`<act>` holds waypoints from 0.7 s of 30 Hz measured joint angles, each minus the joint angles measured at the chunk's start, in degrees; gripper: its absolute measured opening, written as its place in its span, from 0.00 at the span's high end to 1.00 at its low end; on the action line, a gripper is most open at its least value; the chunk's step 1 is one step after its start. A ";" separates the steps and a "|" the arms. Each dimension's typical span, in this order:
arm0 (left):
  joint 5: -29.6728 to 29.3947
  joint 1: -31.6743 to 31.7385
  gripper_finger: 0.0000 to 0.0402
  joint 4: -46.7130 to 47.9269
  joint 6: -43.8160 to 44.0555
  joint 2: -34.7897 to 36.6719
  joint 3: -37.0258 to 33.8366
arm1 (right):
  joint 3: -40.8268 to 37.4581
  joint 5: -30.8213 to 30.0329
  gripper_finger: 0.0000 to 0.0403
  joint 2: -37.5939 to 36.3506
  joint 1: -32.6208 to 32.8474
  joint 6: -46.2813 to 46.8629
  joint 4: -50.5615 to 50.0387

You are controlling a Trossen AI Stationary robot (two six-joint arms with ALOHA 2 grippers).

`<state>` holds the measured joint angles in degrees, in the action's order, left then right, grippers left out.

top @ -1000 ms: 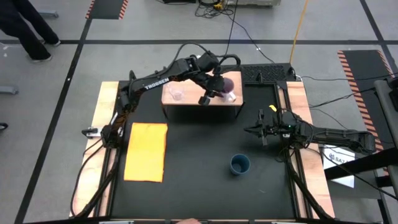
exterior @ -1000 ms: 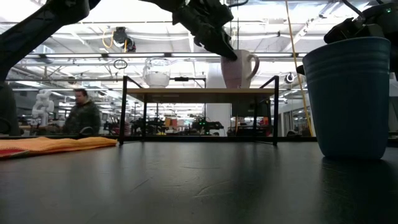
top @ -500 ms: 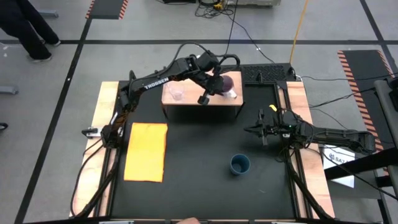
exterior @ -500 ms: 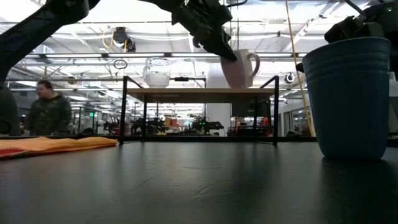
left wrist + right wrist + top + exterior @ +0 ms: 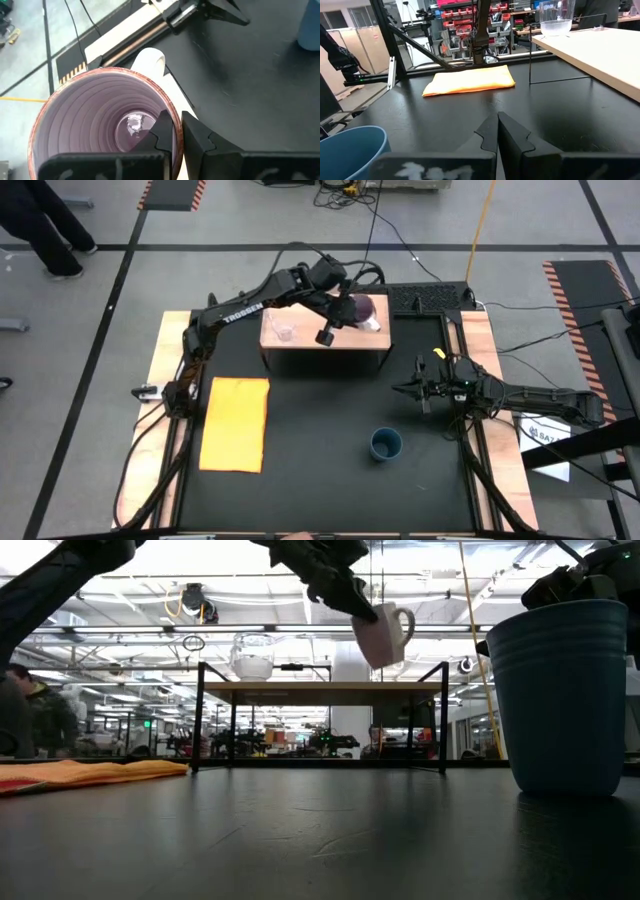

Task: Stack small to large cups/mugs on shelf
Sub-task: Put the purple mug on the shelf

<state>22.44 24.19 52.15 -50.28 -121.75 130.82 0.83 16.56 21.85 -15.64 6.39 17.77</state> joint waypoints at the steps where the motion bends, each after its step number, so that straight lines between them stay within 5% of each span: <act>1: -0.02 0.09 0.96 1.03 0.09 0.50 0.00 | -0.01 0.00 1.00 0.00 0.00 0.00 -0.01; 21: -3.30 3.96 0.96 17.41 4.50 6.33 0.02 | 0.00 0.00 1.00 0.00 0.00 0.02 0.64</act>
<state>19.13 28.14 69.56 -45.78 -115.42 130.85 0.83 16.56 21.85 -15.64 6.42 18.41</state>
